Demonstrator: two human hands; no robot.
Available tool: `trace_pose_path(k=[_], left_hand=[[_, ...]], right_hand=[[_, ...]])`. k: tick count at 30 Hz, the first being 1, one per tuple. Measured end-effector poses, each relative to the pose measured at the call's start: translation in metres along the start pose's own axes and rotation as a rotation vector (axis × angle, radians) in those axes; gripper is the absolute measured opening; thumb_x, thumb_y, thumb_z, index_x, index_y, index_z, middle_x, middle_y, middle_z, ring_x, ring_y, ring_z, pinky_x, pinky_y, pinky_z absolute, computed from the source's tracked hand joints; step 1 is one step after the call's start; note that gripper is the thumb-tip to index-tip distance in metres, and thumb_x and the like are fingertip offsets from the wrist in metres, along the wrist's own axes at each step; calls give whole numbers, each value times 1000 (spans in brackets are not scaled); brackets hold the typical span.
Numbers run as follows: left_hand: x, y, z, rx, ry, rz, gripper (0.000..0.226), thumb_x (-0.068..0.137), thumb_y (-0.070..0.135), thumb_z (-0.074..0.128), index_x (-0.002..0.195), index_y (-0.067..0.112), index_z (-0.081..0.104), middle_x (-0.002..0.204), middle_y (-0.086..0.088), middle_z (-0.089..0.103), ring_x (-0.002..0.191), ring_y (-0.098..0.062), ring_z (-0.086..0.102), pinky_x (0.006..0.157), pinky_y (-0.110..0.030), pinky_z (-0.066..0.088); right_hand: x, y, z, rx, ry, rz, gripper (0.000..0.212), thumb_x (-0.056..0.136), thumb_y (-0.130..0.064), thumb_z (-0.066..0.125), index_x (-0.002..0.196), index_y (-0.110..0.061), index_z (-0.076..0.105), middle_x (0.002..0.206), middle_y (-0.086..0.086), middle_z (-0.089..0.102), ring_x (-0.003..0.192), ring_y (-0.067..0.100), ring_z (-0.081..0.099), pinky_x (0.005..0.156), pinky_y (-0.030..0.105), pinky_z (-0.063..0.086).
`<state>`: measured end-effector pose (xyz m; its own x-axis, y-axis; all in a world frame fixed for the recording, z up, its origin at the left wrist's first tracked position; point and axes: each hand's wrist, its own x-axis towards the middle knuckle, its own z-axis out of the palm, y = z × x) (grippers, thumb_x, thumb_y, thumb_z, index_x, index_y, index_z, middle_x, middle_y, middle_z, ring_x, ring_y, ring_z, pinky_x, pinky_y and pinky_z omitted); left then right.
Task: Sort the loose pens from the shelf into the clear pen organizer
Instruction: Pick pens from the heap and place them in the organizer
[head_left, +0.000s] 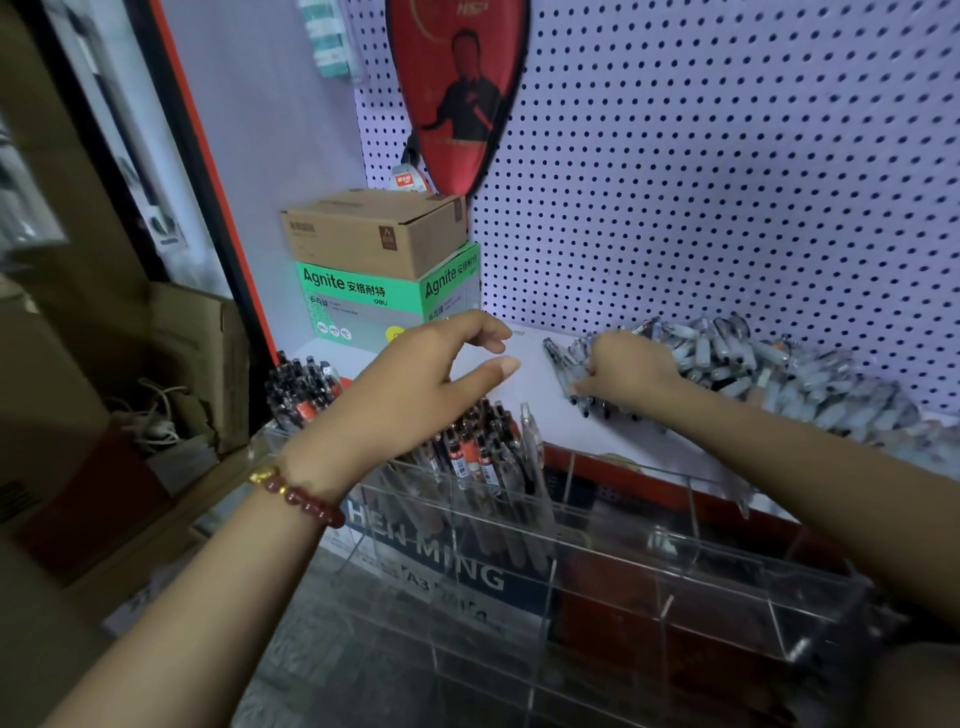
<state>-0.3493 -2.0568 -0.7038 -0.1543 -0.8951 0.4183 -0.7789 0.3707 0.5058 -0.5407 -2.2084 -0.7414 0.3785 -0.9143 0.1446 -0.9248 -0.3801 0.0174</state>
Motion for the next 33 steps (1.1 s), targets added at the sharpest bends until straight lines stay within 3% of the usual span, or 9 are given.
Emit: trace_pose_path(k=[5,10,14,17,20,24,27,29,33], left_hand=[[5,-5,2,-17,96,-7,24,96,34,52,115,21,58,107,17,60,101,4,51,79,1,32],[9,-11,4,-85,141,-10,13,98,18,50,108,23,57,103,8,62,96,-2,54,78,-9,39],[12,-9,8,-256,106,-17,23,100,14,46,113,32,51,114,2,60,108,-7,54,88,-18,41],[14,-4,12,-384,109,-11,30,101,11,43,122,32,46,124,0,55,116,-12,52,102,-31,39],[17,1,13,-478,140,-47,27,100,9,43,123,24,46,123,-3,54,111,-19,54,102,-37,41],[19,2,13,-509,271,-47,22,97,9,49,117,18,53,114,-9,63,101,-12,62,91,-25,48],[20,0,9,-544,356,-61,20,97,3,48,104,20,55,97,-16,63,78,-2,67,74,-17,53],[18,0,7,-593,363,-88,22,98,2,46,97,23,54,82,-14,61,68,-3,67,65,-18,54],[17,1,3,-623,353,-104,20,98,2,45,100,19,55,80,-11,60,64,-4,66,63,-19,55]], right_hand=[[11,5,6,257,-48,67,44,83,-10,59,53,-16,28,50,-1,23,45,14,22,45,22,17],[10,11,-11,479,-55,46,45,85,-17,63,52,-17,33,47,-2,24,41,13,22,49,23,24],[-19,-10,-47,802,-89,-163,30,93,-23,56,65,-12,55,45,-8,47,37,4,38,45,16,40],[-44,-33,-67,987,-157,-323,22,95,-26,56,77,-15,61,45,-10,50,37,0,38,44,12,35],[-54,-45,-68,1053,-197,-434,17,93,-26,58,80,-16,63,49,-8,51,41,4,36,45,16,32],[-39,-46,-61,1127,-245,-471,21,96,-24,52,81,-13,63,55,-5,56,43,7,38,45,17,32],[-3,-29,-44,929,-145,-299,21,98,-20,51,83,-17,66,63,-4,63,44,4,51,46,16,41],[21,-14,-24,535,-116,-220,20,96,-18,53,86,-14,70,78,5,70,61,9,65,56,21,49],[38,-2,10,17,-116,-182,32,91,-38,58,78,-11,69,69,1,65,61,13,58,56,24,44]])
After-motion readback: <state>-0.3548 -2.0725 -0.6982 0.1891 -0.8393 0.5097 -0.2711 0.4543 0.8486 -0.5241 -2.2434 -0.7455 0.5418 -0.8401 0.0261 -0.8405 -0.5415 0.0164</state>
